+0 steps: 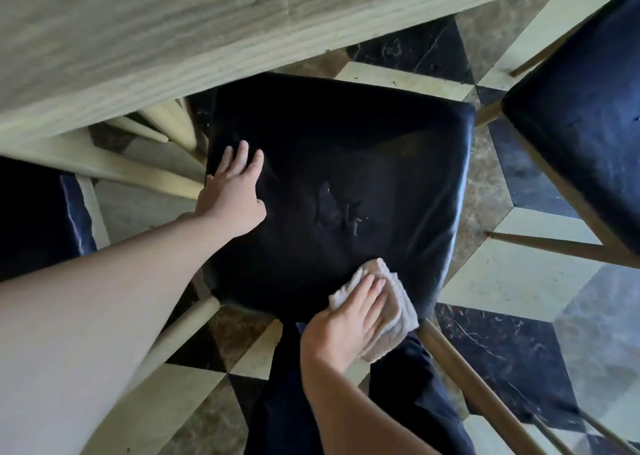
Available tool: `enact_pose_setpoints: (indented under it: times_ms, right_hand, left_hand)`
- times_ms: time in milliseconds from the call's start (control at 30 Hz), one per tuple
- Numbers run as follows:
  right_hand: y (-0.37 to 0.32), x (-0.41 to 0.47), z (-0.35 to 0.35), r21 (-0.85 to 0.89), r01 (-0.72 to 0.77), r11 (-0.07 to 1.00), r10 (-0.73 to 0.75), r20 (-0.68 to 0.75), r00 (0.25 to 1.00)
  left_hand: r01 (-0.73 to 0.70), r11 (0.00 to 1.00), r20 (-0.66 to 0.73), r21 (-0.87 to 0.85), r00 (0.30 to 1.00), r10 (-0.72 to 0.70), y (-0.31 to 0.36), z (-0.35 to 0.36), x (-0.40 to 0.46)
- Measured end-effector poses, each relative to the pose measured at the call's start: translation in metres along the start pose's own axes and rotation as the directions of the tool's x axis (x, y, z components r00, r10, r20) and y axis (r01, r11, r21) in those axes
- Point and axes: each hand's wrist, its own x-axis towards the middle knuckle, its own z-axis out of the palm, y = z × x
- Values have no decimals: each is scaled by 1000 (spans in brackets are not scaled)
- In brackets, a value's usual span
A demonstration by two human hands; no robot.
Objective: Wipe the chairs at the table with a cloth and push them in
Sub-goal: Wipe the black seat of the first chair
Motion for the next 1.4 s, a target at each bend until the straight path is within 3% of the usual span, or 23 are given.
enact_pose_setpoints:
  times_ms: [133, 233, 300, 433, 467, 600, 667, 800, 833, 900, 1000, 1167, 1333, 1400]
  right_hand:
    - [12, -23, 12, -161, 240, 957, -203, 218, 955]
    - [22, -22, 9, -184, 463, 867, -373, 377, 848]
    - [16, -26, 9, -139, 597, 790, -465, 498, 732]
    - [-9, -36, 30, 79, 815, 575, -616, 697, 367]
    - [-14, -35, 35, 103, 845, 525, -632, 712, 306]
    - [-19, -23, 38, 97, 915, 391, -650, 734, 200]
    - [-21, -12, 39, 63, 971, 229, -656, 747, 106]
    - [-63, 43, 45, 140, 978, -157, -628, 750, -208]
    - [-78, 58, 44, 131, 963, -237, -600, 759, -251]
    - [-106, 88, 38, 51, 940, -338, -584, 771, -252]
    - [-149, 136, 19, -53, 949, -309, -622, 766, -160]
    - [-177, 213, -41, -231, 969, -86, -761, 643, 85]
    - [-121, 253, -90, -299, 950, 87, -836, 497, 232]
    - [-89, 244, -98, -335, 897, 289, -838, 364, 406]
  left_hand:
    - [5, 1000, 4, -26, 1000, -5, -2, -6, 1]
    - [7, 999, 11, -45, 1000, -6, -3, -11, 1]
    - [4, 999, 18, -41, 1000, -3, -2, -13, 1]
    - [-9, 999, 100, -44, 995, 13, -3, -24, 6]
    - [-11, 999, 121, -50, 993, 17, -3, -27, 8]
    - [-13, 997, 173, -75, 985, 26, -1, -36, 6]
    - [6, 999, 163, -51, 987, 3, 4, -38, 6]
    - [177, 977, 70, -123, 983, -169, 13, -50, 17]
    - [207, 963, 86, -174, 977, -194, 12, -54, 19]
    - [235, 936, 146, -263, 968, -202, 8, -58, 19]
    - [252, 905, 205, -343, 960, -190, 5, -55, 13]
    - [253, 871, 206, -421, 962, -179, 4, -49, 11]
    - [222, 858, 255, -463, 961, -111, -4, -54, 8]
    - [228, 858, 260, -461, 959, -115, -7, -56, 7]
